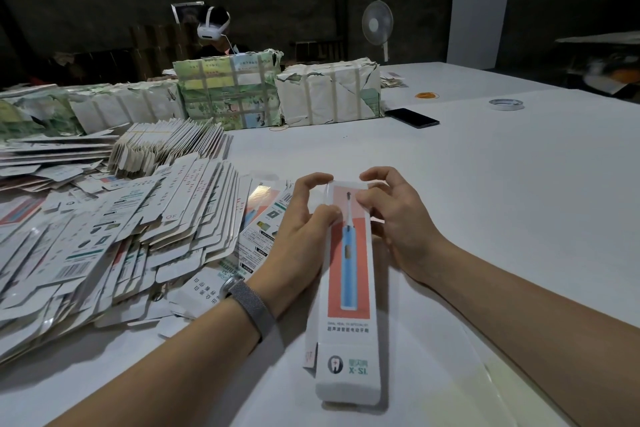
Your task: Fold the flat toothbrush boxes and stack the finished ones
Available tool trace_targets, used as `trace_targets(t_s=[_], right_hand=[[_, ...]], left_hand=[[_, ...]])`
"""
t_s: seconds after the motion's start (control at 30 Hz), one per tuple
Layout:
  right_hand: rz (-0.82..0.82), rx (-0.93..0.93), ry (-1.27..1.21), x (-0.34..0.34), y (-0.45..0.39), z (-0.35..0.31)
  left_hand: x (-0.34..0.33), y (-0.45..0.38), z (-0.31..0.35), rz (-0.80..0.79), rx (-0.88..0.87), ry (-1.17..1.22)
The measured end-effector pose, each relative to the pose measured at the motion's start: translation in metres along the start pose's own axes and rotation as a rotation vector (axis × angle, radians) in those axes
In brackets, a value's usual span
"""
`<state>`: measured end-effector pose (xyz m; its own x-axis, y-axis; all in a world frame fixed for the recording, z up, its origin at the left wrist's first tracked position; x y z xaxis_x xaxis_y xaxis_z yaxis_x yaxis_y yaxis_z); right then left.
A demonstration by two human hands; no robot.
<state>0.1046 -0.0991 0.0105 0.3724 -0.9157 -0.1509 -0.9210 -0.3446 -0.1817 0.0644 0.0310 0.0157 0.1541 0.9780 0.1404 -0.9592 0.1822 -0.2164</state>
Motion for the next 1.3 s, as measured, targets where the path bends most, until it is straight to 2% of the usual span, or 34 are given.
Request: trace_targets(t_s=[0.33,0.7,0.83,0.97,1.03,1.1,1.2,1.3], right_hand=[[0.048,-0.032,-0.058,0.004,0.003,-0.002],[0.079,-0.048,0.012,0.003,0.008,-0.005],[0.064,-0.012,0.277,0.002,0.008,-0.015],[-0.185,-0.035,0.723,-0.013,0.015,-0.029],[-0.228,-0.027,0.921,-0.016,0.018,-0.032],[-0.206,-0.007,1.042,-0.011,0.018,-0.039],[-0.072,-0.014,1.154,0.018,0.017,-0.063],[0.032,-0.159,1.324,0.072,0.032,-0.086]], left_hand=[[0.000,-0.001,-0.005,-0.027,0.000,0.021],[0.000,-0.004,-0.010,-0.034,-0.004,0.117],[0.004,-0.005,-0.010,0.040,-0.039,0.170],[0.008,-0.003,-0.008,0.074,-0.061,0.118],[0.005,-0.003,-0.005,0.036,-0.081,0.116],[0.001,-0.003,-0.001,0.001,-0.100,0.104],[0.000,-0.004,-0.003,0.009,-0.071,0.144],[0.001,-0.004,-0.006,0.042,-0.039,0.100]])
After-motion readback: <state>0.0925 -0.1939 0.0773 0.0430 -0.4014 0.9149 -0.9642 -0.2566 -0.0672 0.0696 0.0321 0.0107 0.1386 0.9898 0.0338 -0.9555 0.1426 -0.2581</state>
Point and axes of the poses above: each hand's wrist, its own y-axis away from the middle knuckle, its own x-axis out of the back of the hand, z = x × y, the point moved 8 cm from there along -y, towards the middle knuckle, and after that the axes turned 9 degrees about -z, right-handed, at the moved point
